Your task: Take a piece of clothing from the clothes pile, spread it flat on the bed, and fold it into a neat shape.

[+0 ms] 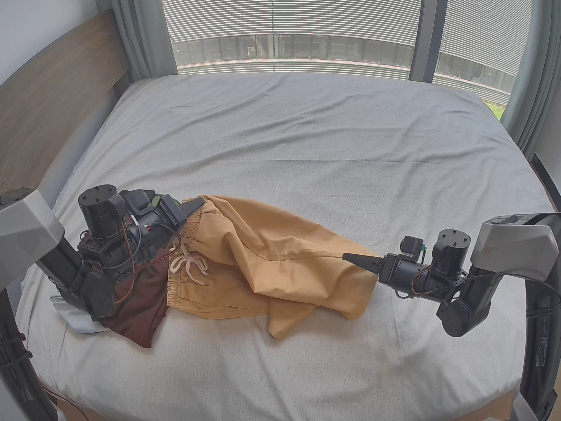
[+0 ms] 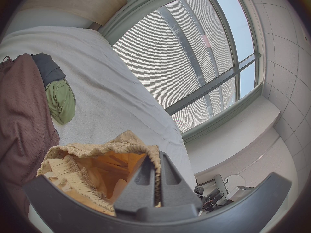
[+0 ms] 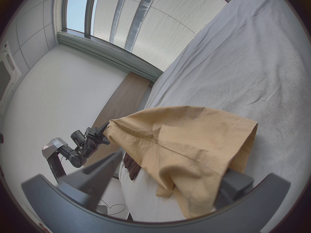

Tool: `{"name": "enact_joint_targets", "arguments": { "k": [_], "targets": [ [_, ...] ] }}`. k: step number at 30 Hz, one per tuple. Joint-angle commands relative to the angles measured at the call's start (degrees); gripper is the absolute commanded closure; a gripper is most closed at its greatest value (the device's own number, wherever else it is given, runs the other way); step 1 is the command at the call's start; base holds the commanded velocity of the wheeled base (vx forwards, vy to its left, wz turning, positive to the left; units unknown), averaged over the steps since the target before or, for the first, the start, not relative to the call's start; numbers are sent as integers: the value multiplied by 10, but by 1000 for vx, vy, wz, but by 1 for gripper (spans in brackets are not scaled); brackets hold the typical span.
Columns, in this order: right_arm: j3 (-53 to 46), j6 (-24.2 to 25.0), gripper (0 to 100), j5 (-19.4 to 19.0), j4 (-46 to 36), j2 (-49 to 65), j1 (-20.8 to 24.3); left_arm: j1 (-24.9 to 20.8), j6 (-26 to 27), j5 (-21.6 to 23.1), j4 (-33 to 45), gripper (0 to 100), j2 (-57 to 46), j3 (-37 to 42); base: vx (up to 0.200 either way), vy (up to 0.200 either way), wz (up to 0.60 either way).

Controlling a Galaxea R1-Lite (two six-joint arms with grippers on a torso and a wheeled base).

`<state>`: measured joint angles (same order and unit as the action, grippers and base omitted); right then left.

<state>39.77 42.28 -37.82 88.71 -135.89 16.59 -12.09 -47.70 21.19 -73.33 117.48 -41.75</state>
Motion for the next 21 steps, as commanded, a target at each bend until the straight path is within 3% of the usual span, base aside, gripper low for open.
{"name": "enact_joint_targets", "arguments": {
  "k": [1, 13, 21],
  "targets": [
    [3, 0, 100, 0, 1, -3, 0, 0, 0, 1, 0, 100, -1, 0, 0, 0, 0],
    [7, 0, 100, 8, 1, 7, -9, -1, -3, 1, -16, 100, -1, 1, 0, 0, 0],
    [-15, 2, 100, 8, -4, 121, -10, -19, -6, 3, -52, 100, -19, 8, 0, 0, 0]
  ]
}}
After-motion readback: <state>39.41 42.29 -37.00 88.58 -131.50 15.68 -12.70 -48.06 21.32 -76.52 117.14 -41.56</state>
